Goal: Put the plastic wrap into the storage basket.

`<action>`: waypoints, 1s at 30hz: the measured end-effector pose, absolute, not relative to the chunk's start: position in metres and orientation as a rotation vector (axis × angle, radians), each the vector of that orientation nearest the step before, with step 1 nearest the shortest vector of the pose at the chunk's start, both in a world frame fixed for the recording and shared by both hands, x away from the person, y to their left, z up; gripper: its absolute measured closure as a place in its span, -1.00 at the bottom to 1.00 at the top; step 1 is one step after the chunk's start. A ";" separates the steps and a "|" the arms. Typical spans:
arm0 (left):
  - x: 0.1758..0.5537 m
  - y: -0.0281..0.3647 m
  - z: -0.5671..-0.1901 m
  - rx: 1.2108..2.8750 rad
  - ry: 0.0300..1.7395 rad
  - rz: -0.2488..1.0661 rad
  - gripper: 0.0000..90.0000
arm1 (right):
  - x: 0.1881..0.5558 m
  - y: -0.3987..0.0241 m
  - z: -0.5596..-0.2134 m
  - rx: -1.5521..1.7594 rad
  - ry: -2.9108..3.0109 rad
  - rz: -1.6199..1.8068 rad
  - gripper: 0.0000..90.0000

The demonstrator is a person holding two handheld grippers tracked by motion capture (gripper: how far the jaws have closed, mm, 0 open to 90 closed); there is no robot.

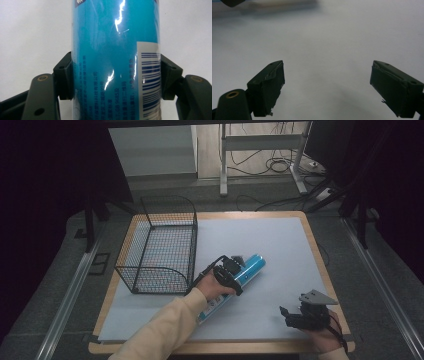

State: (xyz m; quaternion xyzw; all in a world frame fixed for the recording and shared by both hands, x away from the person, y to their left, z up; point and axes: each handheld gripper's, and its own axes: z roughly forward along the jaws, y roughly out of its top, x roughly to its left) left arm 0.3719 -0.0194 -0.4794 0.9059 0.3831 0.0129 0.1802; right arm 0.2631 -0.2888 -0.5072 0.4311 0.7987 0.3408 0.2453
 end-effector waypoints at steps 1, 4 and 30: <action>0.372 -0.018 -0.478 2.555 1.084 0.030 -0.30 | 0.263 -0.289 -0.507 1.178 2.179 0.931 -0.71; 0.372 -0.015 -0.475 2.539 1.084 0.025 -0.30 | 0.263 -0.289 -0.507 1.178 2.175 0.931 -0.71; 0.371 -0.002 -0.442 2.481 1.049 0.066 -0.30 | 0.263 -0.290 -0.507 1.185 2.164 0.922 -0.71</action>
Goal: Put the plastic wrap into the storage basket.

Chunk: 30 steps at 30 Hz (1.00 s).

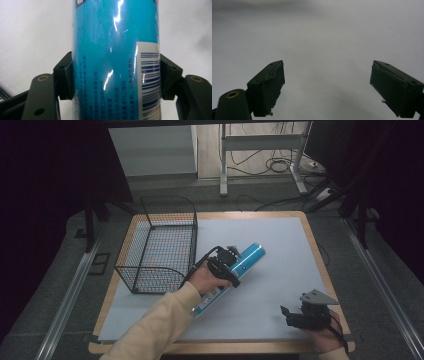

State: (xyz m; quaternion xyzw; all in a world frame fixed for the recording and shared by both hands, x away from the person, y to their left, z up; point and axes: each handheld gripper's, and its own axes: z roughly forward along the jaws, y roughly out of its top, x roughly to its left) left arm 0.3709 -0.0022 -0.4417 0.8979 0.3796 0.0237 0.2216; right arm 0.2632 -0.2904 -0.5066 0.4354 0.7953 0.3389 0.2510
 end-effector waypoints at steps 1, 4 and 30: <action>0.371 -0.002 -0.442 2.481 1.049 0.066 -0.30 | 0.263 -0.290 -0.507 1.185 2.164 0.922 -0.71; 0.371 0.000 -0.436 2.469 1.034 0.052 -0.30 | 0.263 -0.290 -0.507 1.173 2.176 0.922 -0.71; 0.374 0.005 -0.402 2.400 1.012 0.085 -0.30 | 0.264 -0.291 -0.507 1.181 2.170 0.922 -0.71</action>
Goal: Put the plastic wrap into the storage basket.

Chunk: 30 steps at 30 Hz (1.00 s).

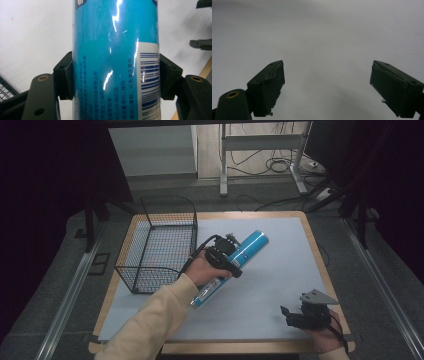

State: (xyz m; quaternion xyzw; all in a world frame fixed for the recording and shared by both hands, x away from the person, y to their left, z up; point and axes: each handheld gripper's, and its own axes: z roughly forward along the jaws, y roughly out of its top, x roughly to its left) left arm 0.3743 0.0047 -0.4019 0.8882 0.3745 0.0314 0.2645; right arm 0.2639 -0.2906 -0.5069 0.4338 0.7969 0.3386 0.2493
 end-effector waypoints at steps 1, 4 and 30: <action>0.374 0.005 -0.402 2.400 1.012 0.085 -0.30 | 0.264 -0.291 -0.507 1.181 2.170 0.922 -0.71; 0.376 0.004 -0.397 2.393 1.008 0.092 -0.30 | 0.264 -0.291 -0.507 1.180 2.170 0.921 -0.71; 0.386 0.009 -0.364 2.375 1.007 0.172 -0.30 | 0.264 -0.291 -0.507 1.185 2.168 0.922 -0.71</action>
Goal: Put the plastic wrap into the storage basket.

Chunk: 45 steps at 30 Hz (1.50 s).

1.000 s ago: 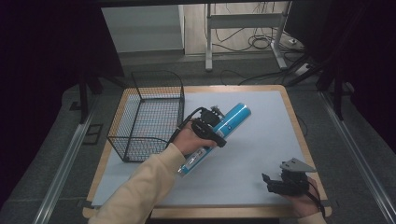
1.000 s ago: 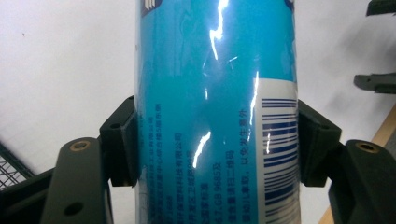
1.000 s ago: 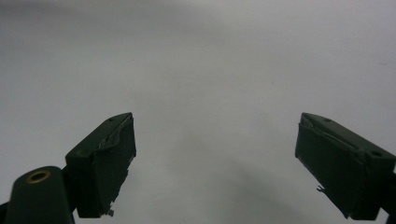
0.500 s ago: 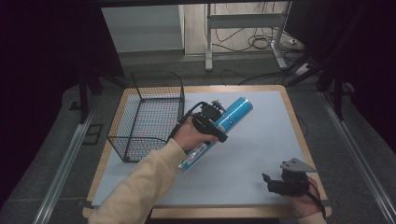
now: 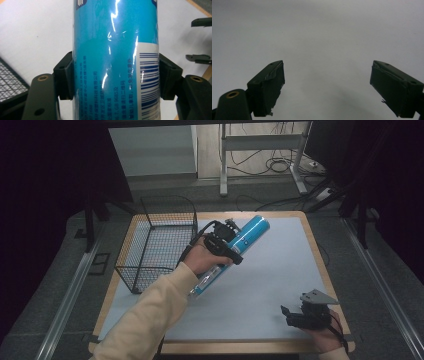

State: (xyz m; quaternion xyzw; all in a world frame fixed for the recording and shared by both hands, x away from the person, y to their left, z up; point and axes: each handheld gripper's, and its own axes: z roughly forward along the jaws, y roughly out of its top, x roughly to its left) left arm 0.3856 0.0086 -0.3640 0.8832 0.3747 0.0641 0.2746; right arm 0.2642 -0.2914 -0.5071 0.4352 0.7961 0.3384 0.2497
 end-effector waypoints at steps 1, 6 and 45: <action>0.387 0.010 -0.362 2.378 1.009 0.180 -0.30 | 0.264 -0.292 -0.507 1.186 2.167 0.921 -0.71; 0.390 0.014 -0.355 2.359 1.020 0.187 -0.30 | 0.265 -0.292 -0.507 1.184 2.169 0.919 -0.71; 0.434 0.050 -0.315 2.270 1.111 0.305 -0.30 | 0.266 -0.294 -0.508 1.204 2.158 0.913 -0.71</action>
